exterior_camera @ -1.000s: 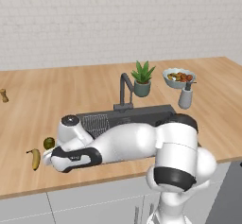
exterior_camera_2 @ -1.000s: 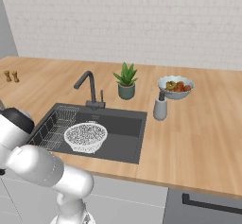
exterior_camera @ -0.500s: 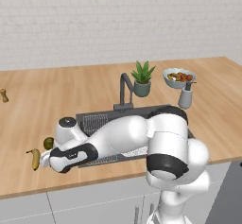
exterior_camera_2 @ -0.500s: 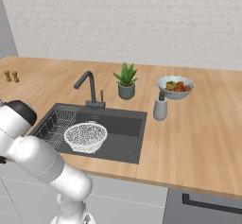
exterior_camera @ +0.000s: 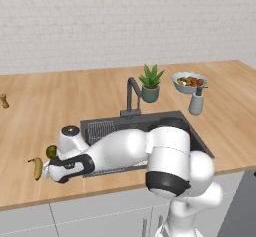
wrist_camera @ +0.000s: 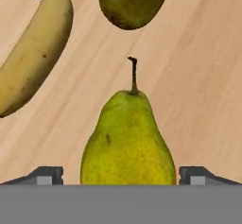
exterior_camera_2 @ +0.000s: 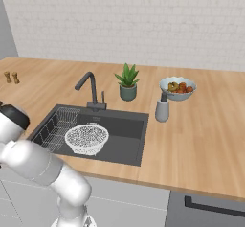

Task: Put the colander in the sink, put the banana, pear, kiwi in the colander, and turn on the sink faucet and pour water over the colander.

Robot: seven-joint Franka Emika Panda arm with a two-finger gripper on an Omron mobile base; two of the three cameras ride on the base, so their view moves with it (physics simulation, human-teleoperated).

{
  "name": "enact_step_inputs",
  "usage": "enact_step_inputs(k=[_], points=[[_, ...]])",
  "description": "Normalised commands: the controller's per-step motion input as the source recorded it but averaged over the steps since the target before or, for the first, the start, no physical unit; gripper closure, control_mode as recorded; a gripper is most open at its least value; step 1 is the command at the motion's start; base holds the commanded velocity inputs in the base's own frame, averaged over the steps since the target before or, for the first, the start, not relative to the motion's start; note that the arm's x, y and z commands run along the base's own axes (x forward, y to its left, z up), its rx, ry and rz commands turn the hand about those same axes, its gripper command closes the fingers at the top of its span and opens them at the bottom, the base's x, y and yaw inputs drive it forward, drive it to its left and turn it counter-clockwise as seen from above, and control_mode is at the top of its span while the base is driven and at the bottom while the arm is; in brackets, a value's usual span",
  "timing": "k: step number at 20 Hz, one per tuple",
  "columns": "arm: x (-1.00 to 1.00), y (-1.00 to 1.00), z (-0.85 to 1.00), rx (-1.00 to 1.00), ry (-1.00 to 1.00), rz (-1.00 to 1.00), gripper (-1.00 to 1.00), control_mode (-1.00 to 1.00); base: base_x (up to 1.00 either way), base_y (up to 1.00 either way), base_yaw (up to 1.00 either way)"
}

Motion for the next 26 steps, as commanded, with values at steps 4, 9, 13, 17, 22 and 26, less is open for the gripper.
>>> enact_step_inputs(k=[4,9,13,17,22,26], points=[[0.01,0.0,0.0,0.0,0.0,0.0,1.0,-1.0,0.0,0.0,0.0],[-0.02,-0.08,0.04,0.0,0.0,-0.01,1.0,-1.0,0.0,0.0,0.0],[-0.24,-0.56,0.25,0.0,0.0,-0.08,1.0,-1.0,0.0,0.0,0.0],[-0.2,-0.68,0.37,0.0,0.01,-0.11,1.0,-1.0,0.0,0.0,0.0],[-0.28,-0.67,0.23,0.0,0.03,-0.14,1.0,-1.0,0.0,0.0,0.0],[-0.25,-0.78,0.19,0.0,0.08,-0.14,1.0,-1.0,0.0,0.0,0.0]])
